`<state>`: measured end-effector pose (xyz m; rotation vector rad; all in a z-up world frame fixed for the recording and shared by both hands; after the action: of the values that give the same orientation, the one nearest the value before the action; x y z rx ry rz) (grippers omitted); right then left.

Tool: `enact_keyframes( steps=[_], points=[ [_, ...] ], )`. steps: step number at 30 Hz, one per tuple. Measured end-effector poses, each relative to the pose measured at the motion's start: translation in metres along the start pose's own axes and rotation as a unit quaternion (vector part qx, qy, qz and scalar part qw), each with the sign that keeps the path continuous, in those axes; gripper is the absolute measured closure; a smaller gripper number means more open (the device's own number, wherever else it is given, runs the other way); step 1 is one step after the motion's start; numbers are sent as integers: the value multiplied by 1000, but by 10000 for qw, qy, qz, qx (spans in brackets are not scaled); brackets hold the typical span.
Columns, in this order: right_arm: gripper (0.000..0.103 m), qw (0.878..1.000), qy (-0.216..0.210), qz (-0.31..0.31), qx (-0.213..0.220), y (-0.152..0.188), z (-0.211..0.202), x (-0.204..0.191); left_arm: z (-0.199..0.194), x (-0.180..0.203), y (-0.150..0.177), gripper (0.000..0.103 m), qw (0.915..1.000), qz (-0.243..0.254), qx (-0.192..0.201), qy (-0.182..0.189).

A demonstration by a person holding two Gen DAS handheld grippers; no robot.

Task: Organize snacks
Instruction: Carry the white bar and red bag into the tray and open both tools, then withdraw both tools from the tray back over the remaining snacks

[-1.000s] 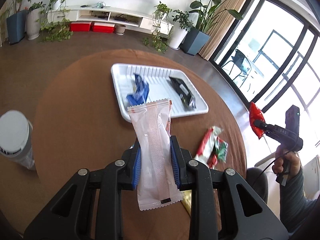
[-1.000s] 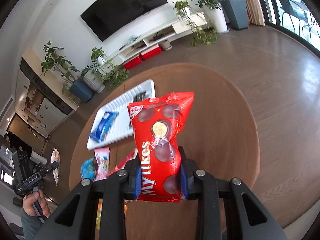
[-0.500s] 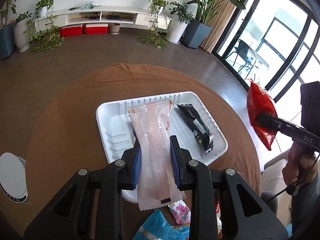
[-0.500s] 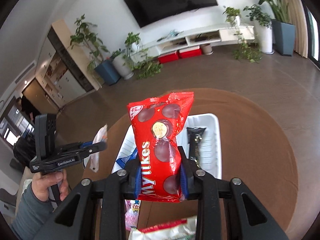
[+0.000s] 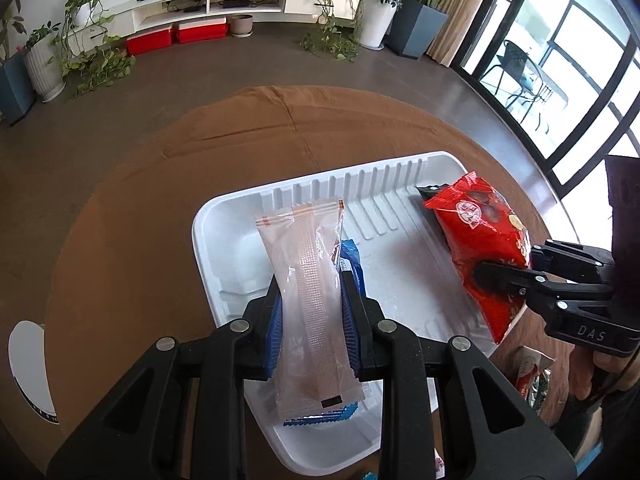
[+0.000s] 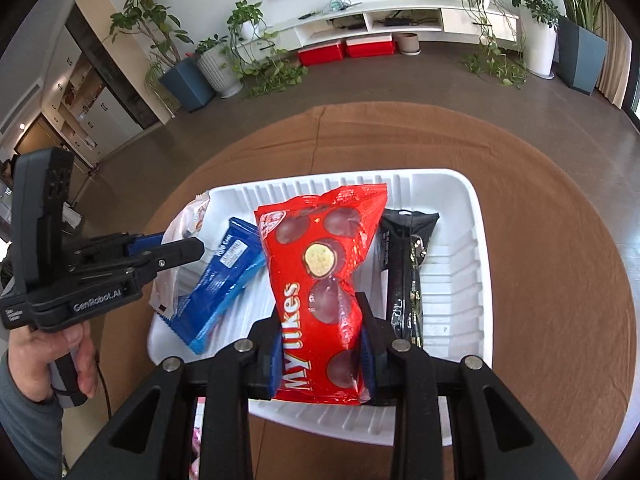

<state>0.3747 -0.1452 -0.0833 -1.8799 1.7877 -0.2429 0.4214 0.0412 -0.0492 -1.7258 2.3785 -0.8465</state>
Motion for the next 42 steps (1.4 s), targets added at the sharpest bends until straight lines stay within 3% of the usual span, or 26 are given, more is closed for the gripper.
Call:
enact_keyframes(
  steps=[16, 18, 20, 21, 32, 34, 36, 38, 40, 42],
  points=[
    [69, 9990, 344, -118, -274, 2, 37, 4, 48, 5, -6, 75, 9996, 109, -61, -266],
    [68, 9989, 379, -135, -258, 3, 38, 4, 47, 3, -5, 66, 9995, 132, -76, -287],
    [60, 9988, 415, -141, -231, 2, 38, 4, 47, 5, -5, 47, 9992, 175, -104, -347],
    [52, 9987, 438, -136, -204, 2, 38, 4, 46, 6, -4, 43, 9991, 198, -87, -360],
    [45, 9981, 582, -216, -39, 2, 20, 2, 19, 16, 2, 42, 9993, 231, 211, -218],
    [31, 9980, 575, -214, 121, 0, 8, 1, 5, 19, 5, 32, 9988, 247, 340, -257],
    [25, 9981, 484, -161, 342, -1, -11, 1, -10, 23, 11, 12, 9982, 247, 477, -271],
    [18, 9976, 361, -71, 580, 0, -35, 3, -29, 27, 20, 3, 9975, 214, 619, -248],
    [9, 9968, 164, 5, 787, 4, -58, 5, -47, 31, 31, 1, 9964, 174, 806, -215],
    [7, 9953, -42, 57, 963, 11, -79, 5, -66, 36, 48, 0, 9945, 188, 1024, -111]
  ],
)
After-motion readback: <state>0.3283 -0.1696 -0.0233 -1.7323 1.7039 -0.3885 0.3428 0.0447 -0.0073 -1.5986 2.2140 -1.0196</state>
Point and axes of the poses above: each gripper's, at about its wrist camera, not at the fingertips, and z roughly the way its jaws point, x to its right, y to its underside, the point moved 1 cm from there along z, roughly the way its jaws point, and after that the axes turned 4 degrees about y, right-handed, at the moved point
